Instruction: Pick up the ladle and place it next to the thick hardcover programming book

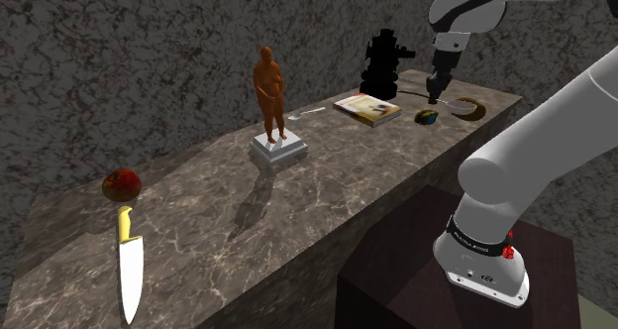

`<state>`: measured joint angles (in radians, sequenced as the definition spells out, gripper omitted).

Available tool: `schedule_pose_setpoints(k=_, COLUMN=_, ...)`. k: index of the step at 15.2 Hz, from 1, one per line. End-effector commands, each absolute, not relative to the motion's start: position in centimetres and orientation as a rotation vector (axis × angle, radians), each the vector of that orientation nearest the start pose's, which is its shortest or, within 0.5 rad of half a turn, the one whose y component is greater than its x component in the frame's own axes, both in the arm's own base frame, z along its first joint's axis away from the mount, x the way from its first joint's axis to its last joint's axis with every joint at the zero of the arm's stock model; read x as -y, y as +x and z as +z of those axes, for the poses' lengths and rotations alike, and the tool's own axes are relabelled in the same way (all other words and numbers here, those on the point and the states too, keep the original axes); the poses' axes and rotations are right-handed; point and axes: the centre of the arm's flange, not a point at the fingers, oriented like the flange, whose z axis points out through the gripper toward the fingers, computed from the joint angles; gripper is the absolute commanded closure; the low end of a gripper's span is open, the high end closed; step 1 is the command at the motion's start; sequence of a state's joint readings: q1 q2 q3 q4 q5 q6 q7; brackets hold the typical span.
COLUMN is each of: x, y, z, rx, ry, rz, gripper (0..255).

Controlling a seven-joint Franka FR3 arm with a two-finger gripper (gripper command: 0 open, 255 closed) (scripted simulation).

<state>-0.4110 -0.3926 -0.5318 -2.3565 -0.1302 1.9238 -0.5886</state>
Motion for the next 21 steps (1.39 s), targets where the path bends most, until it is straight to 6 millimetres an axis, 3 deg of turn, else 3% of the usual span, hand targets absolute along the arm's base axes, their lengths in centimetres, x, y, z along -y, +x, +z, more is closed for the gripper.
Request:
schedule_pose_setpoints(k=1, x=38.6, y=23.2, z=44.9, rx=-0.393, ry=-3.005, rz=0.017, gripper=255)
schedule_pose_setpoints(k=7, x=46.1, y=20.1, z=44.9, rx=-0.393, ry=-3.005, rz=0.017, gripper=255)
schedule_pose_setpoints(k=21, x=46.1, y=20.1, z=37.5, rx=-0.393, ry=-3.005, rz=0.017, gripper=255)
